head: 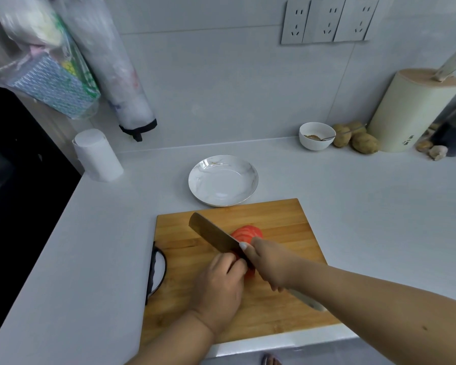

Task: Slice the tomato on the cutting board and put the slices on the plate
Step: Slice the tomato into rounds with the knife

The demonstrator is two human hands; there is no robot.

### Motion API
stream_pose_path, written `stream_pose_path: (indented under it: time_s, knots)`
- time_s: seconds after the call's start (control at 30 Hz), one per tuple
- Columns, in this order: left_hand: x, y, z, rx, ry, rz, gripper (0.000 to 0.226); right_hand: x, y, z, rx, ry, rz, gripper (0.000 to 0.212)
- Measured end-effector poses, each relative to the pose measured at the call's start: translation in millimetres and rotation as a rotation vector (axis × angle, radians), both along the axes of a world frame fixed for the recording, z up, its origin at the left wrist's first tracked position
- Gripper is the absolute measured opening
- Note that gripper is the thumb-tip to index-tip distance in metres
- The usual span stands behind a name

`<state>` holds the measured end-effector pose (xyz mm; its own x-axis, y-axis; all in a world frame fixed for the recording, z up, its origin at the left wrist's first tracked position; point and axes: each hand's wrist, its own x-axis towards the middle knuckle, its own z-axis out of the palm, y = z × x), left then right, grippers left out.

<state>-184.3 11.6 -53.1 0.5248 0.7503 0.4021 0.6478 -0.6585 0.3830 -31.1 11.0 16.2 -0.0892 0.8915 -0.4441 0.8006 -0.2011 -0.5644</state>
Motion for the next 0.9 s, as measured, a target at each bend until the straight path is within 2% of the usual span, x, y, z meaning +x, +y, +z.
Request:
stream_pose_path:
  time_s: [0.1,0.2,0.4,0.63,0.77,0.9]
  knots:
    - [0,4,3,-0.071,-0.048,0.119,0.022,-2,1,2,-0.027,-0.017,0.007,0.055]
    - [-2,5,5,-0.092,-0.059,0.154,0.021,0,0,3,-0.063,-0.044,0.020,0.058]
    - [-2,7,9,-0.204,-0.142,0.268,0.004,16,-15,9,-0.123,-0.049,-0.003,0.057]
    - [-3,7,10,-0.266,-0.189,0.302,0.006,24,-23,19,-0.130,0.031,-0.115,0.043]
    - [-3,3,8,-0.244,-0.162,0.250,0.013,30,-21,28,-0.070,0.039,-0.147,0.046]
    - [-3,3,5,-0.188,-0.165,0.247,0.010,34,-20,40,-0.031,0.074,-0.160,0.045]
